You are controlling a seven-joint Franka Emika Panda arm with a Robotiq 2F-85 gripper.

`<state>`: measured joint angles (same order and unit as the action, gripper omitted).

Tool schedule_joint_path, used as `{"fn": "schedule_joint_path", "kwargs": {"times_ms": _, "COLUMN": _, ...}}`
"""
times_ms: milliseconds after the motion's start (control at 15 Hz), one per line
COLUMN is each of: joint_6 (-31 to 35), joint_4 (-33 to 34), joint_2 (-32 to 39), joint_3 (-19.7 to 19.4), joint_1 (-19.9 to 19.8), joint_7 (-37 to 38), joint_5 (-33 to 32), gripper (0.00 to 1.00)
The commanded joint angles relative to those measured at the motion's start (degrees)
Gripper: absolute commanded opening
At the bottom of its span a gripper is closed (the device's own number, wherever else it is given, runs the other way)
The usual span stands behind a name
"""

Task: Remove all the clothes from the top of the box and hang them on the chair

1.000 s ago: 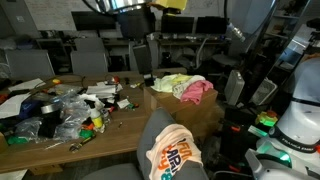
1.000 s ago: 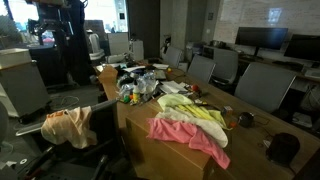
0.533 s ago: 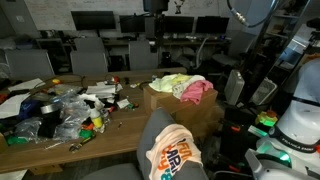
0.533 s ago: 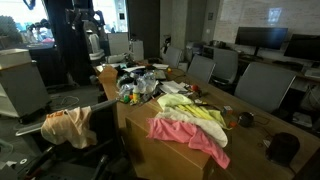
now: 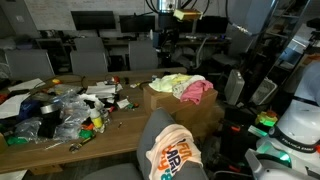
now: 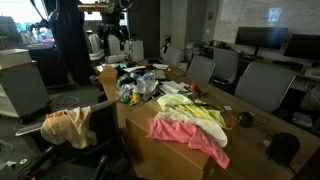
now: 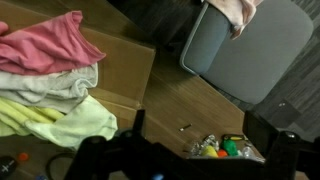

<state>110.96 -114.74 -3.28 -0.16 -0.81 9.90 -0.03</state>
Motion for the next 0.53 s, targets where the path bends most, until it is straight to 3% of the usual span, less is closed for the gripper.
{"fn": "schedule_joint_path", "kwargs": {"times_ms": 0, "joint_6": 5.2, "joint_4": -5.8, "joint_2": -1.3, "joint_3": -1.2, "joint_1": -1.5, "joint_7": 8.8, "joint_5": -0.2, "gripper": 1.0}}
{"fn": "schedule_joint_path", "kwargs": {"times_ms": 467, "joint_6": 9.4, "joint_4": -14.0, "joint_2": -0.9, "joint_3": -2.0, "joint_1": -3.1, "joint_7": 23.3, "joint_5": 0.0, "gripper": 1.0}}
